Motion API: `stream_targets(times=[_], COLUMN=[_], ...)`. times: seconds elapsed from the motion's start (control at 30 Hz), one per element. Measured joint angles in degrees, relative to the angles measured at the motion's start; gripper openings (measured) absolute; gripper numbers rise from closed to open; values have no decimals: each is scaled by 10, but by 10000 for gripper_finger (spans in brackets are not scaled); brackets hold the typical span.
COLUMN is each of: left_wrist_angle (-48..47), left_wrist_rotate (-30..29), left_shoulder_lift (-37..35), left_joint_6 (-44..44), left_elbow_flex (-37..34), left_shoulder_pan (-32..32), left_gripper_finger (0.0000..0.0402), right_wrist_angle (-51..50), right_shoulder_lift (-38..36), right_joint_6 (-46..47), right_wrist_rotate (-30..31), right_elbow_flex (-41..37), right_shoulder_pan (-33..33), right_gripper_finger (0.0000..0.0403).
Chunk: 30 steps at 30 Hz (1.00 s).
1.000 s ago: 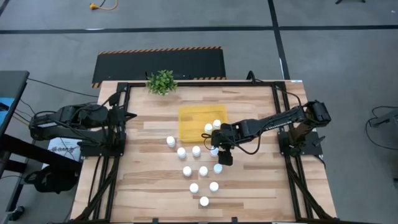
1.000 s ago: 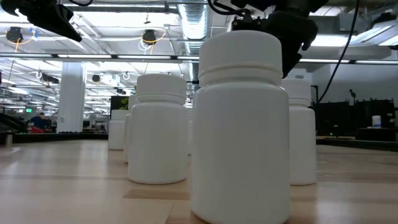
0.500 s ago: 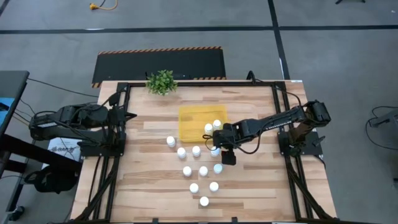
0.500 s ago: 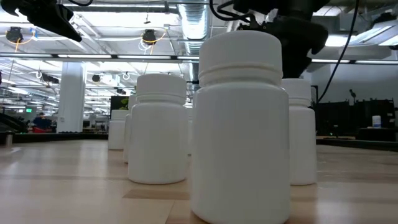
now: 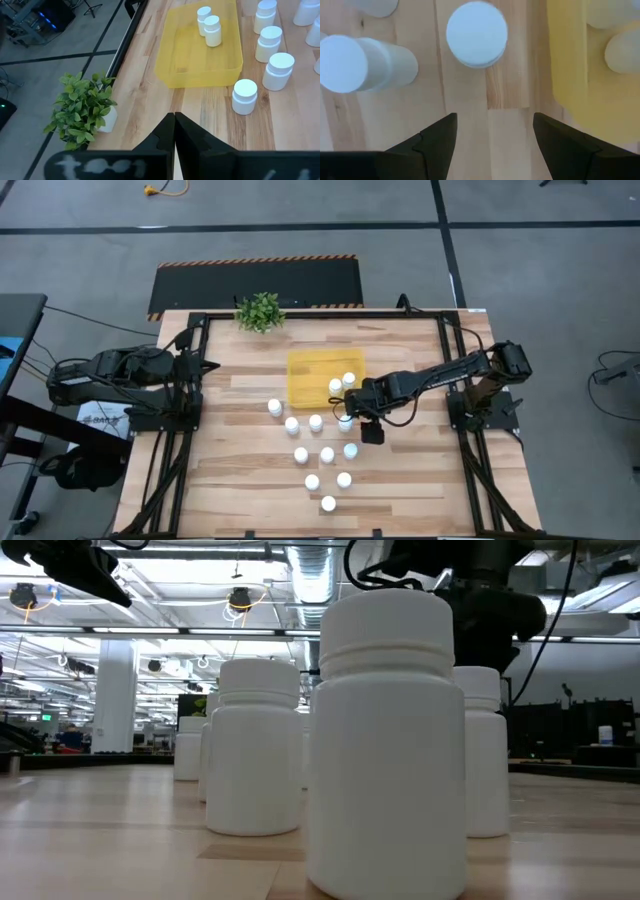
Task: Pick and place pill bottles into a basket
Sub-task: Put the white medicine bottle into the yellow bin
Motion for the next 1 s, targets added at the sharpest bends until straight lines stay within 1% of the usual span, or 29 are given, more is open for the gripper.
stream_targets(times=[0.07, 0.37, 1.0], left_wrist_angle=[0, 0, 0], left_wrist_rotate=[0, 0, 0], left_shoulder_lift=[0, 0, 0], left_joint_6=[0, 0, 0], left_elbow_flex=[0, 0, 0], left_shoulder_pan=[0, 0, 0], left_gripper_finger=[0, 0, 0], right_wrist_angle=[4, 26, 86], right_shoulder_lift=[3, 65, 65], right_joint_6=[-9, -16, -46], right_wrist_rotate=[0, -10, -25], right_elbow_flex=[0, 0, 17], right_shoulder_pan=[-1, -3, -10], right_gripper_finger=[256, 256, 256])
